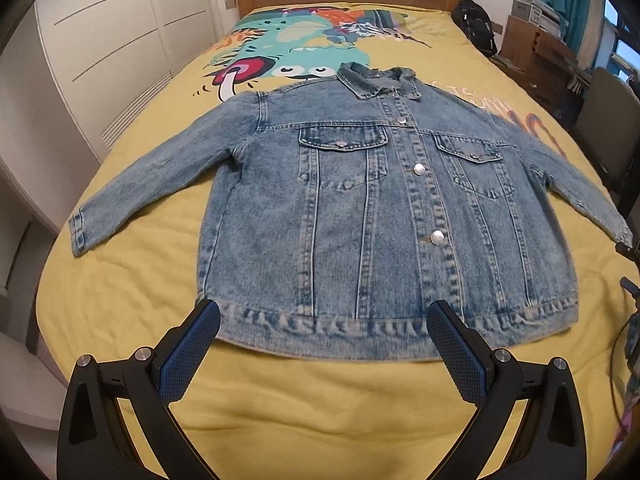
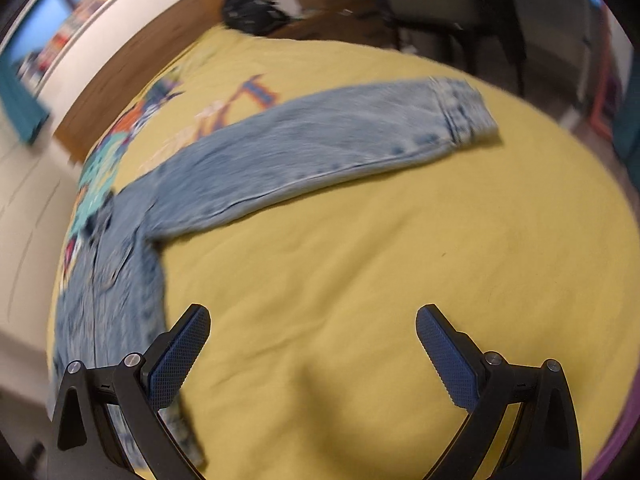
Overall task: Fold large clothes
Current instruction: 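Reach the right tool to the jacket's sleeve cuff and grasp it, then carry the sleeve across the jacket body toward the collar, then release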
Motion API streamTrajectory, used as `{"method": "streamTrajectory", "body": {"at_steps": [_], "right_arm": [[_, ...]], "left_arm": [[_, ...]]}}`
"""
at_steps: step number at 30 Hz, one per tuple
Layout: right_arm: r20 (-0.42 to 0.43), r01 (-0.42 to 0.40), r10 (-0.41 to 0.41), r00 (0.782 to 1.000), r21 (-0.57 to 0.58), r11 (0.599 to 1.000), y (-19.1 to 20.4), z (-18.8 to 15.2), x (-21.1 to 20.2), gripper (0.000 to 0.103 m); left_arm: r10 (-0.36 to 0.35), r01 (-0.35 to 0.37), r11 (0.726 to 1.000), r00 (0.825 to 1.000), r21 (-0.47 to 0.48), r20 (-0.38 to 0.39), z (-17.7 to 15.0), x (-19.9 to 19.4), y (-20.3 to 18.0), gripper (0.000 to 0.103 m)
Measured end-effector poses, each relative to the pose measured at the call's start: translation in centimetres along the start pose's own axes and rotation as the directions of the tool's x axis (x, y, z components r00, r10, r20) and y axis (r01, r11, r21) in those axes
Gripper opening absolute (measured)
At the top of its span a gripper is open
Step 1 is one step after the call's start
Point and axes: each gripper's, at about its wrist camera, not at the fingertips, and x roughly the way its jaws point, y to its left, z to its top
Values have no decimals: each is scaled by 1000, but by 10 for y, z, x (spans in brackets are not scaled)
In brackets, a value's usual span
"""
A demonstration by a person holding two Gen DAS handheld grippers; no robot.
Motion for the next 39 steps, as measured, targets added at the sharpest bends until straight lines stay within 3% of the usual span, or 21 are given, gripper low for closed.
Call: {"method": "streamTrajectory", "body": {"at_steps": [10,16,18,21,24,26,28,32,39], "right_arm": [[74,-148,134,988,237,960,-56,60,36,102],[127,-168,137,982,280,945,-74,99,46,100],[151,-182,139,979,328,927,-86,110,48,96],[174,-191,133,976,382,904,-100,122,53,81],[171,-186,123,978,429,884,-113,127,56,50],[161,-194,134,978,447,873,-119,132,58,21],[165,-227,168,972,465,856,-121,136,58,17],[178,-260,202,963,427,866,-99,151,49,16],[167,-339,299,939,325,883,-13,180,41,15]], "left_arm": [[19,-23,998,998,-55,-60,20,24,-3,102],[38,-42,997,998,-59,-55,21,29,-8,102],[45,-49,997,997,-59,-66,20,33,-8,102],[48,-53,997,996,-65,-80,18,38,-6,102],[46,-52,996,994,-67,-95,17,43,-4,102],[35,-43,996,994,-73,-107,15,46,-2,102],[32,-42,996,992,-78,-119,14,50,1,102],[32,-45,996,988,-81,-148,12,58,8,102],[-23,0,991,985,-134,-168,11,64,27,102]]}}
